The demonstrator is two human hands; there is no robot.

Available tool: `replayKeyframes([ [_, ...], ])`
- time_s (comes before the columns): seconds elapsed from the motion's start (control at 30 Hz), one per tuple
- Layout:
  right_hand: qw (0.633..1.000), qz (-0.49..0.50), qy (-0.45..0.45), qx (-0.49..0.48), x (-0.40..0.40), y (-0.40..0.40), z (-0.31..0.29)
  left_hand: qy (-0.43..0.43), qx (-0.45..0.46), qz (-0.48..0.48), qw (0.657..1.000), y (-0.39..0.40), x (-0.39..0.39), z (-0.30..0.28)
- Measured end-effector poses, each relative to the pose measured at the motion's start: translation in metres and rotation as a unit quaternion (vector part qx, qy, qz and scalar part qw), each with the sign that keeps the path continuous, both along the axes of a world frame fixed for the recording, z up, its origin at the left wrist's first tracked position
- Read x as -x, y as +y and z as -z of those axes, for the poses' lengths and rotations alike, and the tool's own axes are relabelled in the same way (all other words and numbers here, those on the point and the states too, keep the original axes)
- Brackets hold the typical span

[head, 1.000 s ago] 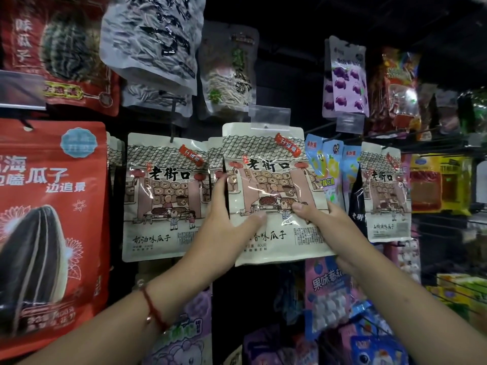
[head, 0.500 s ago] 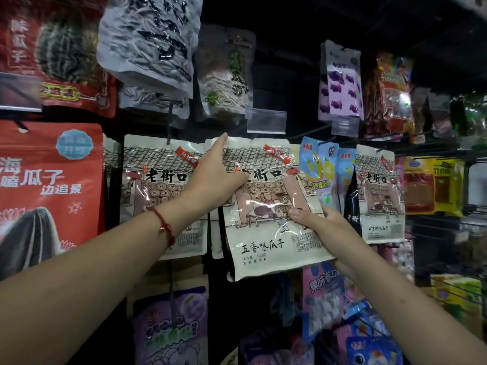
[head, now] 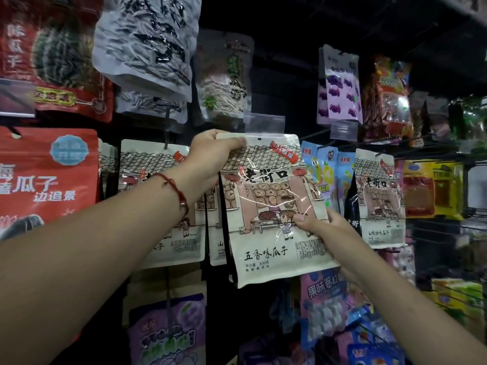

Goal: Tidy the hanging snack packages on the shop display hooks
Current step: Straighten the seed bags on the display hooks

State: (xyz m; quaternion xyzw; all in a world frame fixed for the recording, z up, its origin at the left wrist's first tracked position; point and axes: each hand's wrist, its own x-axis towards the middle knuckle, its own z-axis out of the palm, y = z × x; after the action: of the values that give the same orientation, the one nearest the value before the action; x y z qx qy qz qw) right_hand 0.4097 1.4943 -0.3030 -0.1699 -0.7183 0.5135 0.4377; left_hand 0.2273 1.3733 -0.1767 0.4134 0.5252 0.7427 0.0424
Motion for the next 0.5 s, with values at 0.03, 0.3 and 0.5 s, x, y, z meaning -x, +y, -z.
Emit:
replayKeyframes([
  [0.03, 1.0, -0.007, 0.002, 0.01, 0.001, -0.002, -0.003, 0.001, 0.0, -0.006, 1.0, 0.003, 0.0, -0.001],
  [0.3, 0.997, -0.06, -0.011, 0.039, 0.015, 0.001, -0.036, 0.007, -0.034, -0.055, 0.998, 0.014, 0.002, -0.008],
  [0.5, 0.999, 0.003, 0.034, -0.035, 0.048, 0.004, -0.103, 0.027, -0.036, -0.084, 0.995, 0.014, 0.002, -0.008],
])
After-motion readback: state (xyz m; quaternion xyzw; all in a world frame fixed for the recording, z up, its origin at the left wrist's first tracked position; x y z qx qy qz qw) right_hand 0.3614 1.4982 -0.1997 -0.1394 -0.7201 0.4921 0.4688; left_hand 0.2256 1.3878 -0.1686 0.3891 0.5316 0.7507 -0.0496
